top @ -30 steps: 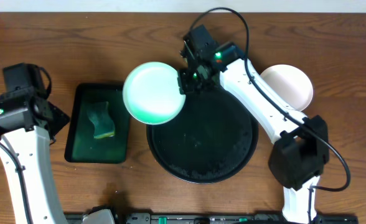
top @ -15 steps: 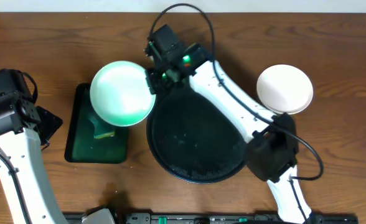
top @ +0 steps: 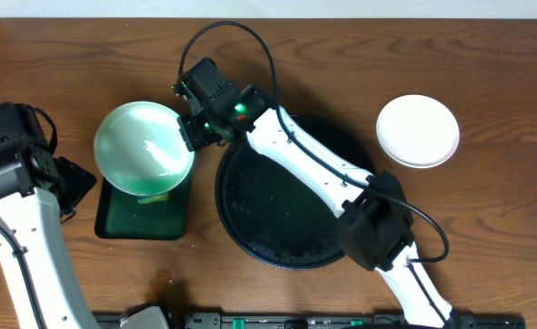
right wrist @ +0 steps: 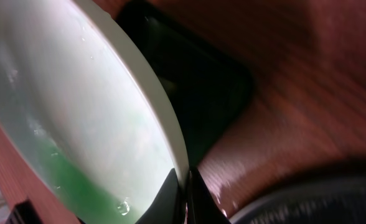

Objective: Clean dirty plates on tray and stack at the side
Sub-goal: 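Tilt the pale plate over the green tray to drain water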

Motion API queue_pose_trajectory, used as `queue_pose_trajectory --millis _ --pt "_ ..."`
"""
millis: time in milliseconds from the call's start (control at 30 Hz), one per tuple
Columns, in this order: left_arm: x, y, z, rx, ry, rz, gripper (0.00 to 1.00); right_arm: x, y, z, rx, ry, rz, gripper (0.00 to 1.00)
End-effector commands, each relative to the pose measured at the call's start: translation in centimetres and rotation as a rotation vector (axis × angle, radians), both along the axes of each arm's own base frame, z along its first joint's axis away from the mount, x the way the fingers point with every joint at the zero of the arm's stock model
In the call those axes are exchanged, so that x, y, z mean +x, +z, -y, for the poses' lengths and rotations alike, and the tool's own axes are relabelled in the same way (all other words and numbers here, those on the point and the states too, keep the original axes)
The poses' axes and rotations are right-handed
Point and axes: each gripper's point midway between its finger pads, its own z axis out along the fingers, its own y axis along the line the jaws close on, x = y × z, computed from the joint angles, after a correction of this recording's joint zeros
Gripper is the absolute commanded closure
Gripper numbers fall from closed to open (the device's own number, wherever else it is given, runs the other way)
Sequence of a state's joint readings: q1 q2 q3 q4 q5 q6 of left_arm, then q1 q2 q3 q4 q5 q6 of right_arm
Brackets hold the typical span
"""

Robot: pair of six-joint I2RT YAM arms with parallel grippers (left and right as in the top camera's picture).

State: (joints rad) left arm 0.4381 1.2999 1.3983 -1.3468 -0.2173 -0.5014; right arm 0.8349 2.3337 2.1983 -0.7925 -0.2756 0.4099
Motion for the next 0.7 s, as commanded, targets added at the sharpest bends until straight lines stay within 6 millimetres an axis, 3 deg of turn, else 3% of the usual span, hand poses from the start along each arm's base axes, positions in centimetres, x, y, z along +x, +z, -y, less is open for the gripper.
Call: queue_pose_trajectory --millis 0,300,667 --pt "0.0 0.2 0.3 -0.019 0.005 0.016 0.16 0.1 1.2 -1.6 0.019 -0.013 0.067 0.99" --pt "0.2 0.1 0.7 -0.044 -0.009 0.024 0.16 -0.3 2.1 -3.7 -0.021 -0.01 0.254 0.99" --pt "0.2 0.1 0.7 -0.043 -0.012 0.026 0.16 2.2 2.4 -1.4 -0.234 -0.055 0.503 0.99"
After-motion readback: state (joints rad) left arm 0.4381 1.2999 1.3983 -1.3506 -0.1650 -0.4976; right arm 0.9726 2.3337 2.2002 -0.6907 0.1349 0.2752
